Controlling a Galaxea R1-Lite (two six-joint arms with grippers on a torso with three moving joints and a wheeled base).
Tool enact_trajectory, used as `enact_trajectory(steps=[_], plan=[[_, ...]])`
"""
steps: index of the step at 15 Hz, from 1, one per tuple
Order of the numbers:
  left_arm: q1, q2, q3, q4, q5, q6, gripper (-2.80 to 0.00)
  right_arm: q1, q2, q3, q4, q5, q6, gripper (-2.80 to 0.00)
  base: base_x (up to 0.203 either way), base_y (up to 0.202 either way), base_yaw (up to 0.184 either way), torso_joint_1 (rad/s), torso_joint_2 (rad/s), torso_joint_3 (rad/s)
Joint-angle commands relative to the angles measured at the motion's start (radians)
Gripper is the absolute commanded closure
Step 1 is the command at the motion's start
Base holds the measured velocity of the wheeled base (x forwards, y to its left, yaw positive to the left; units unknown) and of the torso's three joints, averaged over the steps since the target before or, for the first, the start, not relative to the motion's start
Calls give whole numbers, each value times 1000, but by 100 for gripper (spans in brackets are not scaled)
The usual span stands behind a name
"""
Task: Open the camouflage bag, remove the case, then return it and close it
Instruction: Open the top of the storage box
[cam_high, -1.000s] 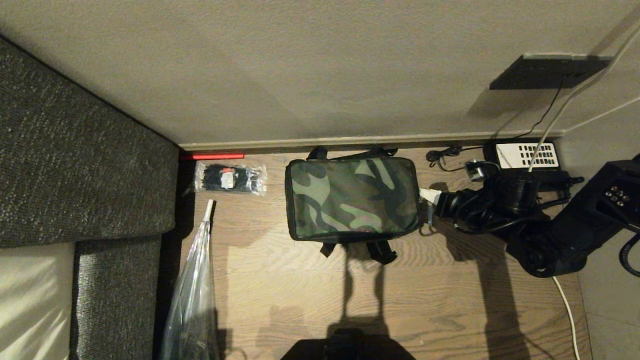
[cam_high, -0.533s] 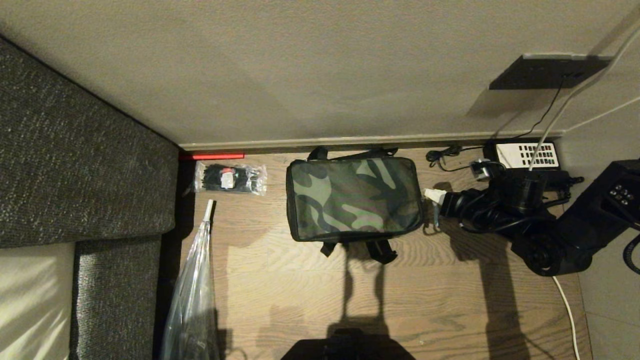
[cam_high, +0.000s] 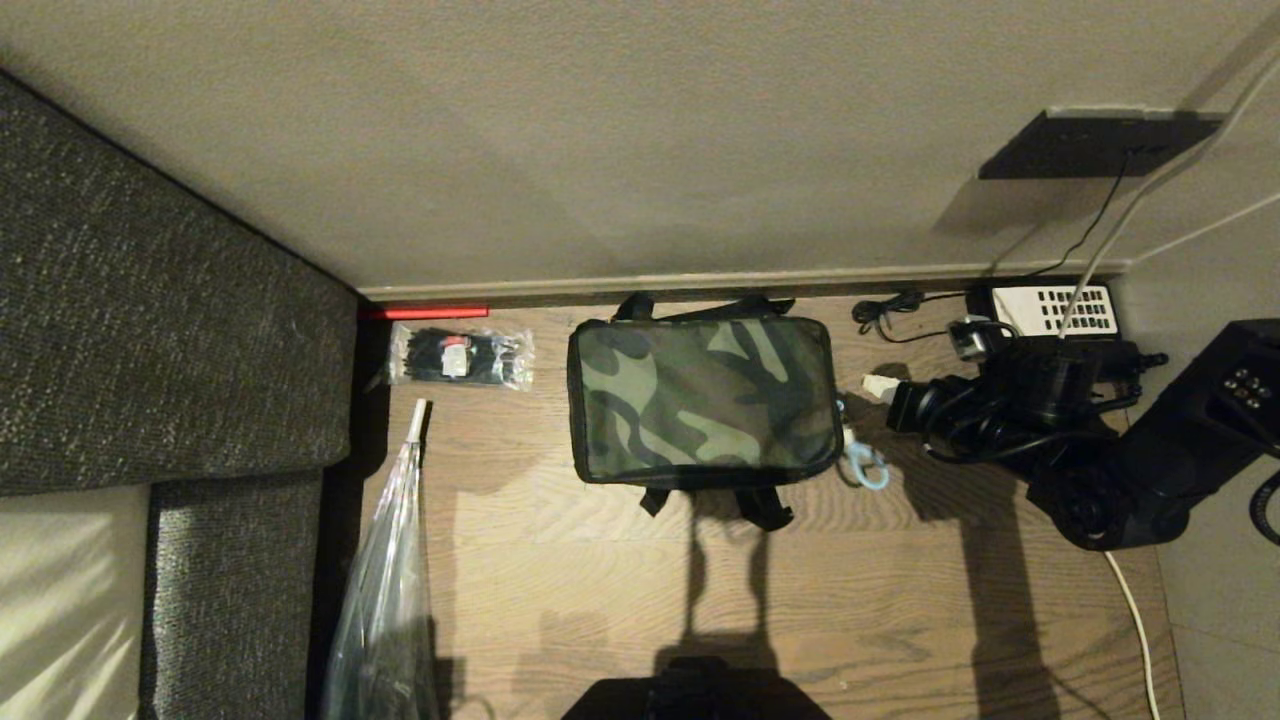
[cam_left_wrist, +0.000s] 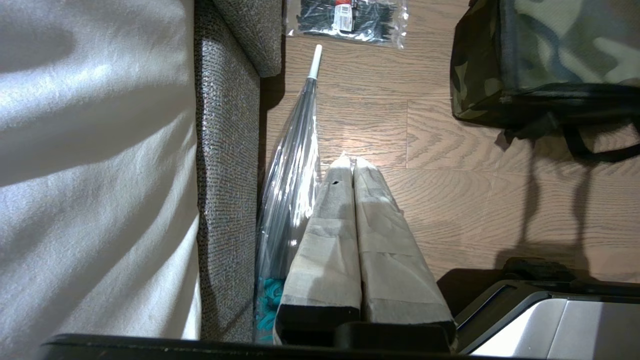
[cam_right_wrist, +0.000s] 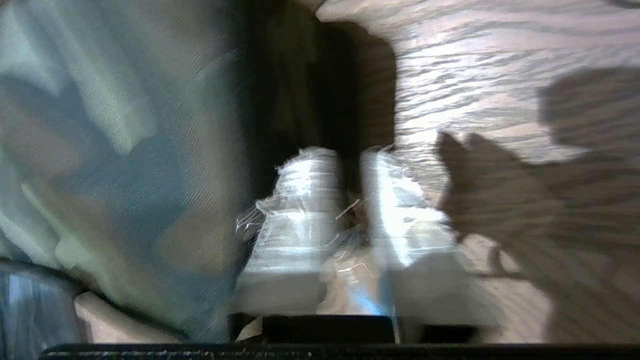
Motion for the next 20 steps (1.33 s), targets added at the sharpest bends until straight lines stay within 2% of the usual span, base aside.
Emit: enact_trajectory(steps=[1, 13, 16, 17, 18, 20], plan=[[0, -2, 3, 0, 0, 0, 0, 2, -1, 1, -6, 4, 2, 0, 0, 0, 0, 0, 0, 0], [0, -2, 3, 0, 0, 0, 0, 1, -1, 1, -6, 5, 0, 0, 0, 0, 0, 0, 0, 0], [0, -2, 3, 0, 0, 0, 0, -12, 0, 28, 4, 35, -25, 0, 0, 0, 0, 0, 0, 0], [0, -2, 3, 0, 0, 0, 0, -11, 2, 27, 11, 51, -20, -263, 0, 0, 0, 0, 0, 0], [0, -2, 3, 0, 0, 0, 0, -11, 2, 26, 12, 52, -18, -280, 0, 0, 0, 0, 0, 0], [0, -2, 3, 0, 0, 0, 0, -11, 3, 24, 34, 53, 16, -280, 0, 0, 0, 0, 0, 0]])
